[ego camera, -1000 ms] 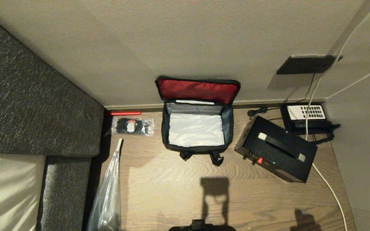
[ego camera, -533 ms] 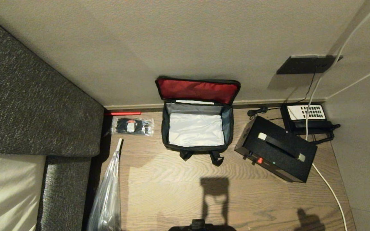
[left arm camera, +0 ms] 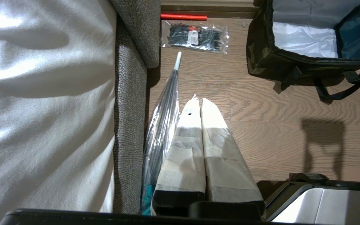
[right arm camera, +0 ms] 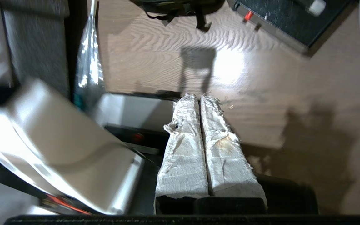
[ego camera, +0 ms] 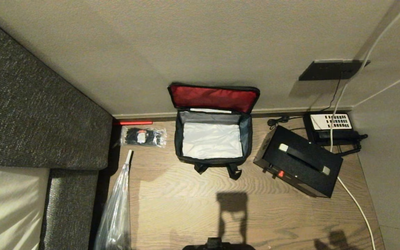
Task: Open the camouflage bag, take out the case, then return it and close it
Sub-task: Grip the handle again
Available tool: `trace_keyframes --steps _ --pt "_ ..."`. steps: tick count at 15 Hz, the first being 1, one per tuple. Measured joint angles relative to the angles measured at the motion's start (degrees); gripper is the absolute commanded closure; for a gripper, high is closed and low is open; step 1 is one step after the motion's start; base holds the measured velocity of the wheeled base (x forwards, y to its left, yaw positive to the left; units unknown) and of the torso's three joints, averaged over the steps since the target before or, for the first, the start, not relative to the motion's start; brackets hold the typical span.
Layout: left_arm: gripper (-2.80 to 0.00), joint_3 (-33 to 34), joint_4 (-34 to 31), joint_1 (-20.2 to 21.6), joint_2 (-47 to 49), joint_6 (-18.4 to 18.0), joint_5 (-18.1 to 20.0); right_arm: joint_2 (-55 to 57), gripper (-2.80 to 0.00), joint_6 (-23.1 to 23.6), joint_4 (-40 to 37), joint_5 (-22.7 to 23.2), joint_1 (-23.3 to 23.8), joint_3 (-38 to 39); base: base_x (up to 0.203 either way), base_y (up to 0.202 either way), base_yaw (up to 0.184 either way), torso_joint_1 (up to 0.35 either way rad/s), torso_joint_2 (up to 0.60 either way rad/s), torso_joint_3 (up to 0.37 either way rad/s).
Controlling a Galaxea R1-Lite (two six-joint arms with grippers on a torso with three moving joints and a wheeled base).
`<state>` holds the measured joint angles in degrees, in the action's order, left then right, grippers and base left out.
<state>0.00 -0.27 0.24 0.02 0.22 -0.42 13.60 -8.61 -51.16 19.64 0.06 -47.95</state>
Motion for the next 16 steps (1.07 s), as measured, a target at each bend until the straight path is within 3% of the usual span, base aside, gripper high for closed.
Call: trace_keyframes --steps 4,9,10,13,16 --pt "0.0 0.0 0.02 0.0 0.0 0.02 0.0 30.67 0.0 -4.14 16.65 -3.61 0.47 -4.42 0.0 0.0 0.0 0.0 0.0 0.0" --pt "0.0 0.0 0.05 0.0 0.0 0.02 0.0 70.94 0.0 -4.26 51.29 -6.04 0.65 -5.12 0.0 0.0 0.0 0.0 0.0 0.0" --pt "0.0 0.0 0.02 0.0 0.0 0.01 0.0 77.49 -2.8 -2.87 59.14 -6.34 0.5 -4.68 0.0 0.0 0.0 0.0 0.0 0.0" --pt "0.0 0.0 0.0 0.0 0.0 0.02 0.0 91.02 -2.8 7.55 79.6 -7.18 -1.28 -2.08 0.0 0.0 0.0 0.0 0.0 0.0" --pt "0.0 0.0 0.01 0.0 0.0 0.02 0.01 95.68 -2.8 15.26 83.15 -7.83 -2.53 -4.15 0.0 0.0 0.0 0.0 0.0 0.0"
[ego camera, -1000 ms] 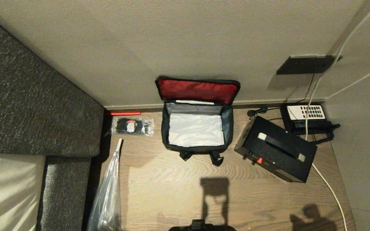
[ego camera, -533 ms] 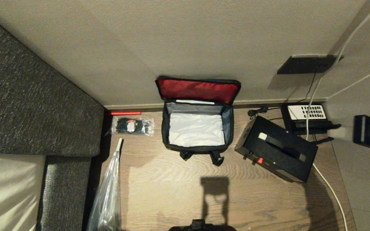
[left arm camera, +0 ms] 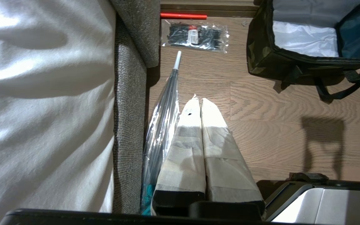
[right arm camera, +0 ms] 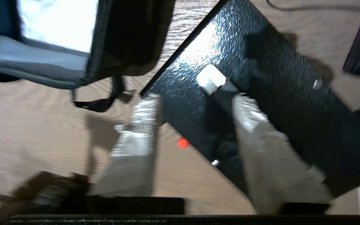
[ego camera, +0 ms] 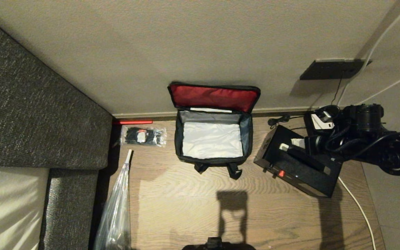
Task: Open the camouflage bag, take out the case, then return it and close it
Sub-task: Grip the handle again
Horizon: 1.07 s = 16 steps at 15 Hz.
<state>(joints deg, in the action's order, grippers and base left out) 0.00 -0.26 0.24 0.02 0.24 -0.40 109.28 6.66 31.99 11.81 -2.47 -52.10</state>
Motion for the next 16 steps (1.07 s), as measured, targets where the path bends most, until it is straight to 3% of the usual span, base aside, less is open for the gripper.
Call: trace_keyframes --steps 5,7,9,11,13,14,16 --pt "0.0 0.0 0.01 0.0 0.0 -0.02 -0.01 0.8 -2.8 8.25 -4.3 -2.86 -0.05 1.85 0.0 0.0 0.0 0.0 0.0 0.0" --pt "0.0 0.0 -0.01 0.0 0.0 0.01 -0.01 1.58 -2.8 12.83 -0.74 -11.26 -0.28 3.57 0.0 0.0 0.0 0.0 0.0 0.0" --pt "0.0 0.0 0.01 0.0 0.0 -0.02 -0.01 2.84 -2.8 21.32 7.1 -25.53 -0.62 7.33 0.0 0.0 0.0 0.0 0.0 0.0" --pt "0.0 0.0 -0.02 0.0 0.0 -0.01 -0.01 4.13 -2.8 32.81 19.25 -33.03 -0.91 12.16 0.0 0.0 0.0 0.0 0.0 0.0" --pt "0.0 0.0 -0.01 0.0 0.0 -0.01 -0.04 7.38 -2.8 46.27 33.4 -34.13 -0.94 16.59 0.0 0.0 0.0 0.0 0.0 0.0" --pt "0.0 0.0 -0.01 0.0 0.0 -0.02 -0.01 9.28 -2.8 50.23 38.83 -34.46 -1.02 17.94 0.0 0.0 0.0 0.0 0.0 0.0" --pt "0.0 0.0 -0.03 0.0 0.0 0.0 -0.04 12.01 -2.8 53.28 45.21 -35.22 -1.08 19.86 0.0 0.0 0.0 0.0 0.0 0.0"
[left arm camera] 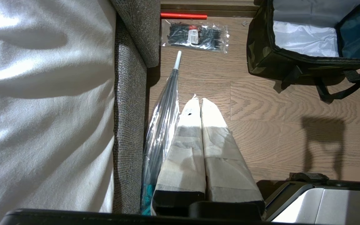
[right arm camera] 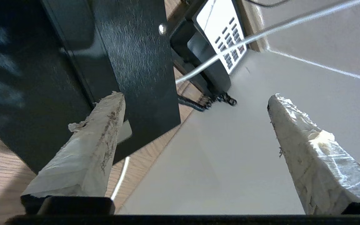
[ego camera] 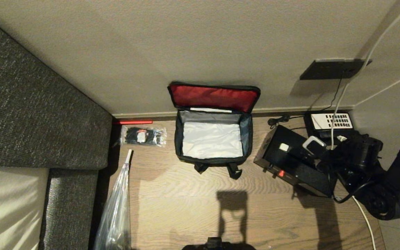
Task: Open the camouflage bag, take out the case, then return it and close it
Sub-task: Grip the handle again
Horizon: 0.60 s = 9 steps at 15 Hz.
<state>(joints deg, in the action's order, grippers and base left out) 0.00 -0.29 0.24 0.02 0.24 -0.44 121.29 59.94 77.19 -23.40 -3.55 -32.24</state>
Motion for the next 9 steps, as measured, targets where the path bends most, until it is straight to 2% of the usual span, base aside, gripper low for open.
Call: trace_keyframes --steps 2,7,9 --pt "0.0 0.0 0.02 0.0 0.0 0.0 0.02 1.71 -2.8 1.26 1.43 -0.88 -0.46 0.41 0.0 0.0 0.0 0.0 0.0 0.0" --pt "0.0 0.0 0.04 0.0 0.0 -0.02 0.02 6.43 -2.8 2.46 7.41 -10.94 -3.7 -2.02 0.0 0.0 0.0 0.0 0.0 0.0" --pt "0.0 0.0 0.05 0.0 0.0 -0.02 0.0 7.93 -2.8 2.6 9.84 -12.57 -4.78 -2.59 0.0 0.0 0.0 0.0 0.0 0.0"
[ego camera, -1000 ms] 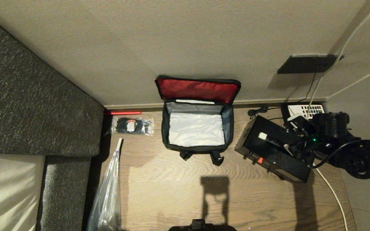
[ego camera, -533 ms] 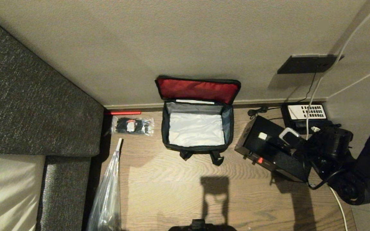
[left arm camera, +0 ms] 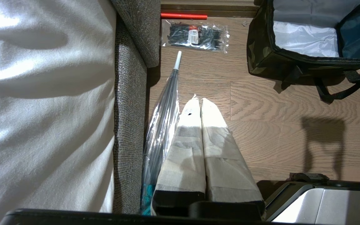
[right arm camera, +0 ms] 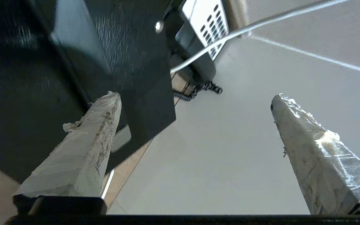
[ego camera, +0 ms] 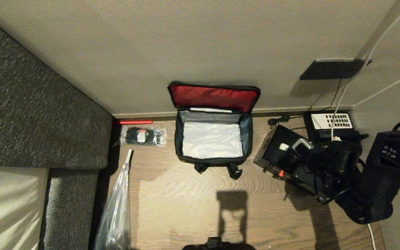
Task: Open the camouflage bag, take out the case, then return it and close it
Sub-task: Grip the handle again
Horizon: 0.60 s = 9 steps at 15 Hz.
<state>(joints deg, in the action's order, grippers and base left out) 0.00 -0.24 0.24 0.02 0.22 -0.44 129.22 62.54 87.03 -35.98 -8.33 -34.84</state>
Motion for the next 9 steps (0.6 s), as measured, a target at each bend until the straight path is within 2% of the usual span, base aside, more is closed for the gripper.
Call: trace_keyframes --steps 9 --pt "0.0 0.0 0.0 0.0 0.0 0.02 0.02 5.48 -2.8 0.83 0.16 -1.84 -1.25 -2.28 0.0 0.0 0.0 0.0 0.0 0.0"
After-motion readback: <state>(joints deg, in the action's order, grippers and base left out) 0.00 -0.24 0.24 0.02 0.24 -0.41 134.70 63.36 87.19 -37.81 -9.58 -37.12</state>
